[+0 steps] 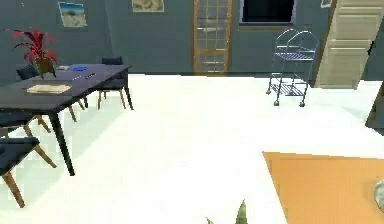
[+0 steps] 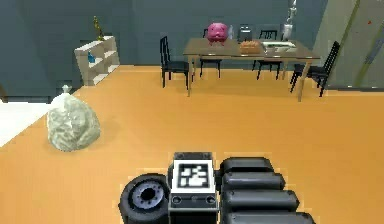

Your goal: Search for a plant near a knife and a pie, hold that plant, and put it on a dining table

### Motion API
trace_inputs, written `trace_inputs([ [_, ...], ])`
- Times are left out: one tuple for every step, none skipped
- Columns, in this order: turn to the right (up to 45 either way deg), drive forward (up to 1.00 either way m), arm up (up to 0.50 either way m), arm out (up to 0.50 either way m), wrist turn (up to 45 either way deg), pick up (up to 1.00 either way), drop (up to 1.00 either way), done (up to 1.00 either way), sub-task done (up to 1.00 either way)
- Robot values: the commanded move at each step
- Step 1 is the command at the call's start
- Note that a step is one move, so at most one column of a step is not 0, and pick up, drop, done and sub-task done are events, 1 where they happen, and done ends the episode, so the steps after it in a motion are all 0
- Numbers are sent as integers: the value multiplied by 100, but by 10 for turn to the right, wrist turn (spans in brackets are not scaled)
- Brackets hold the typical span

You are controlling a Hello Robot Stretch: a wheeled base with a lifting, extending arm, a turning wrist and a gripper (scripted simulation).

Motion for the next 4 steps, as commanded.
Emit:
trace_inputs([
  [60,0,0,0,0,0,0,0,0],
  [0,45,0,0,0,0,0,0,0],
  [-210,0,0,0,0,0,0,0,0],
  [0,100,0,0,0,0,0,0,0],
])
